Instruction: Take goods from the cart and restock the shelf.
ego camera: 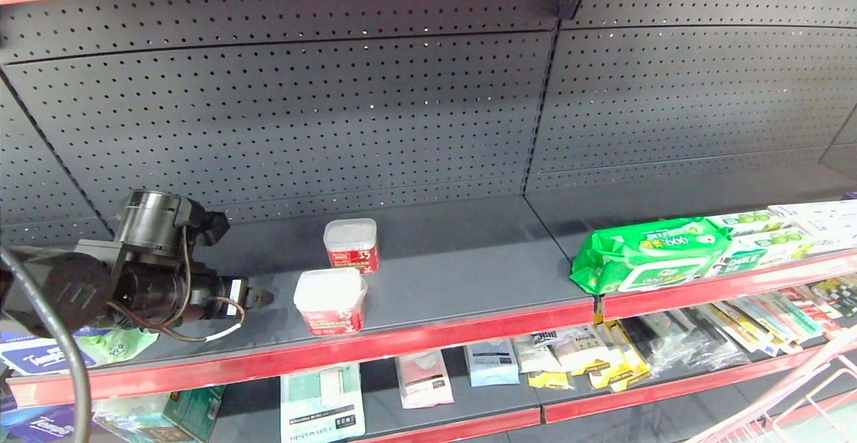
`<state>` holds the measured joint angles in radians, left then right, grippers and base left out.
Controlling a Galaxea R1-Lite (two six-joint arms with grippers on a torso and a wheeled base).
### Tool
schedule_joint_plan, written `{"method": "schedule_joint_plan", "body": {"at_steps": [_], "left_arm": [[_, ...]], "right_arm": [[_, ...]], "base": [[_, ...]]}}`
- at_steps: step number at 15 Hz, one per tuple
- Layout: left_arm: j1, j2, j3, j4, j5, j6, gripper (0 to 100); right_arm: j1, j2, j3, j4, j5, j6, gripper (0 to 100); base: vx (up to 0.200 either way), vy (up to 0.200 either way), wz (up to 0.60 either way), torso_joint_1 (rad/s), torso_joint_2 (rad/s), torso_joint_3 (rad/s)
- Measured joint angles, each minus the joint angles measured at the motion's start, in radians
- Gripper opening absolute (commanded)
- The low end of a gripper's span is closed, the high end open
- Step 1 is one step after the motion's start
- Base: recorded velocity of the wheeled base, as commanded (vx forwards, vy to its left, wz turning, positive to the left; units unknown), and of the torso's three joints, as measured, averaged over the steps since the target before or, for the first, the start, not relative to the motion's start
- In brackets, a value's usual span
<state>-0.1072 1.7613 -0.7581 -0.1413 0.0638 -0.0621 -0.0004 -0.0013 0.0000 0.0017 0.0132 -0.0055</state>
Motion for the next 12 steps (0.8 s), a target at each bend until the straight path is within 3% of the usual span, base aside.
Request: {"method": "schedule_joint_plan", "body": {"at_steps": [12], "left_arm": [[-0.036, 0.121, -0.096, -0.030, -0.043, 0.008, 100]], "right_arm": [[0.000, 0.000, 0.000, 0.000, 0.000, 0.000, 100]], "base": [[0.000, 0.000, 0.00, 0.000, 0.00, 0.000]]}}
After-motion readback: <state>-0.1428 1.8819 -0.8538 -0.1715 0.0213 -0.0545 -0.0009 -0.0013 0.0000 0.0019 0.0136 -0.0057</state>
